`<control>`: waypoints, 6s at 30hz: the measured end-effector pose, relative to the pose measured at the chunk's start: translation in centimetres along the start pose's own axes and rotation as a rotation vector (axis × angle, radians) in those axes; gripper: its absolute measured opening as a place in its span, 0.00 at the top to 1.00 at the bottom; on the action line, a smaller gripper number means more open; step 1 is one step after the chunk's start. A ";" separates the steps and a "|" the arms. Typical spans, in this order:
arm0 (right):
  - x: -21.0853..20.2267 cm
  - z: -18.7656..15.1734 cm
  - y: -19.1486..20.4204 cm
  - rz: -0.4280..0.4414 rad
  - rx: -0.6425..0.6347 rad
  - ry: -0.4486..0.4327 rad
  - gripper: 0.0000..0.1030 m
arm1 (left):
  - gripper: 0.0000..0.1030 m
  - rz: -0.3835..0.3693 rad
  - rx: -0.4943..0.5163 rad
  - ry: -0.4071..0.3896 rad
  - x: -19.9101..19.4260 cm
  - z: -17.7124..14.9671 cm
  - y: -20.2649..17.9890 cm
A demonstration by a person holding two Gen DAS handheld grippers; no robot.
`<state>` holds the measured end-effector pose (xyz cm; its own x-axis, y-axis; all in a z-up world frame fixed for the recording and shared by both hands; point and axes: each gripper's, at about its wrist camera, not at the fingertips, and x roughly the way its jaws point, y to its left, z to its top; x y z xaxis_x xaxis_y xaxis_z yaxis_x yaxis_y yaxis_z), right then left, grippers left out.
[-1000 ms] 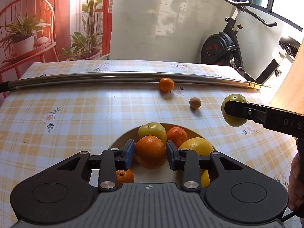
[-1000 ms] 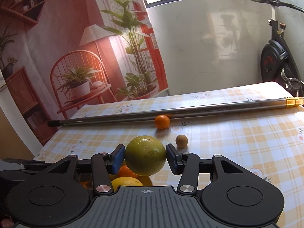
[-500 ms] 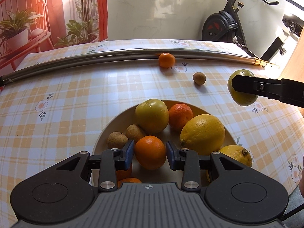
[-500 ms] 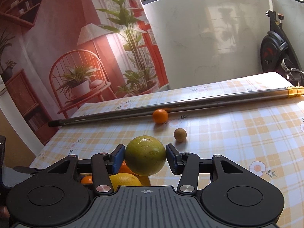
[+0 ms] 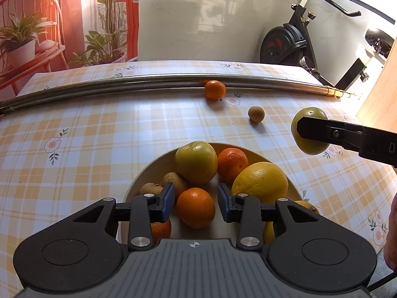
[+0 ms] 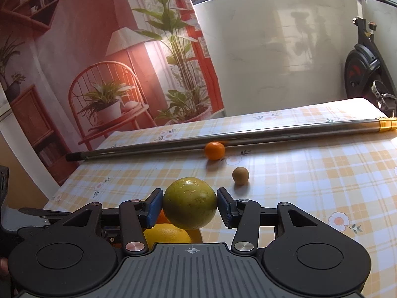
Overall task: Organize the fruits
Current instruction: 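Lower the citrus onto the plate with the right gripper while the left releases the mandarin, then move both empty grippers to the last kiwi and mandarin, then grasp the brown kiwi with the left gripper while the right gripper grasps the mandarin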
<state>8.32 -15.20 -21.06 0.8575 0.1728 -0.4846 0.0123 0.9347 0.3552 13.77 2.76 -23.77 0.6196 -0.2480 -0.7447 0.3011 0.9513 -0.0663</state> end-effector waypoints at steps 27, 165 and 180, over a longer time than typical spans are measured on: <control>3.2 -2.0 10.8 0.142 -0.382 0.304 0.57 | 0.50 0.056 -0.145 -0.135 -6.2 -0.3 5.2; 8.7 5.3 -5.6 -0.044 -0.185 -0.024 0.56 | 0.73 0.010 -0.030 -0.098 1.6 8.8 1.4; 18.2 7.3 -2.9 0.005 -0.212 0.093 0.56 | 0.73 0.051 -0.122 -0.171 -1.4 6.5 3.8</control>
<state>27.67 -17.01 -25.06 0.8062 0.1966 -0.5580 -0.1086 0.9763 0.1869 18.72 5.52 -18.66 0.7492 -0.2164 -0.6260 0.1827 0.9760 -0.1187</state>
